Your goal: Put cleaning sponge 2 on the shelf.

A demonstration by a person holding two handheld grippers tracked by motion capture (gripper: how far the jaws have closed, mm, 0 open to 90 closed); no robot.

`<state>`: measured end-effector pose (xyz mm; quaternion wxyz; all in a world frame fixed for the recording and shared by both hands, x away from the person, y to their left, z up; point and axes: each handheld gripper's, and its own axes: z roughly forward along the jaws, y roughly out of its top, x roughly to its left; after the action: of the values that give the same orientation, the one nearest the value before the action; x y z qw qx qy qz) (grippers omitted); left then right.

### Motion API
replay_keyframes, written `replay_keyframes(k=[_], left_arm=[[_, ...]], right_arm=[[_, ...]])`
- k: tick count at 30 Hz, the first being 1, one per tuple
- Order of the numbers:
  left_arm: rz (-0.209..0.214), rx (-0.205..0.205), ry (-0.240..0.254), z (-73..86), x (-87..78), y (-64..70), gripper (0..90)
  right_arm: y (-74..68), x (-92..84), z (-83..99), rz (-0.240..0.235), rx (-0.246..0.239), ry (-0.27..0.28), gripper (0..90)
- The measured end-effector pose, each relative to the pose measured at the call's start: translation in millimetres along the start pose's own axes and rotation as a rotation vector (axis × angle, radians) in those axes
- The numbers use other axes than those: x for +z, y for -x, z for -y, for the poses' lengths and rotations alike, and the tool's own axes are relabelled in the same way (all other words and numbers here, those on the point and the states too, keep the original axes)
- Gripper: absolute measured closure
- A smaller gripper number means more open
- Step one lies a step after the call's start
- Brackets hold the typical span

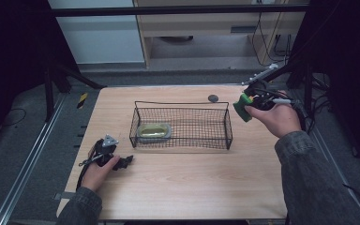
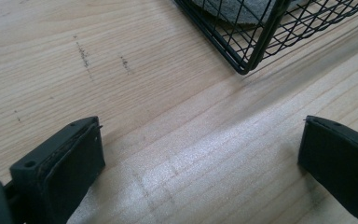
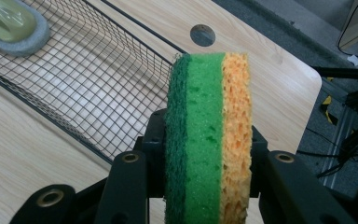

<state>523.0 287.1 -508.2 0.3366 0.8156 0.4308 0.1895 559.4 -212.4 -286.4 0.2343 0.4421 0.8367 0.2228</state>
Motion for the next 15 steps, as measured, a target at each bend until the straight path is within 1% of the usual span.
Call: replay_keyframes(k=[7,15], left_arm=[[0.0,0.0,-0.001,0.0,-0.1,0.0,0.0],[0.001,0.0,-0.002,-0.1,-0.2,0.0,0.0]], right_arm=[[-1.3,0.4,-8.1,0.007,-0.013,0.004,64.3],[-5.3,0.3,-14.0,0.016,-0.028,0.029,64.4]])
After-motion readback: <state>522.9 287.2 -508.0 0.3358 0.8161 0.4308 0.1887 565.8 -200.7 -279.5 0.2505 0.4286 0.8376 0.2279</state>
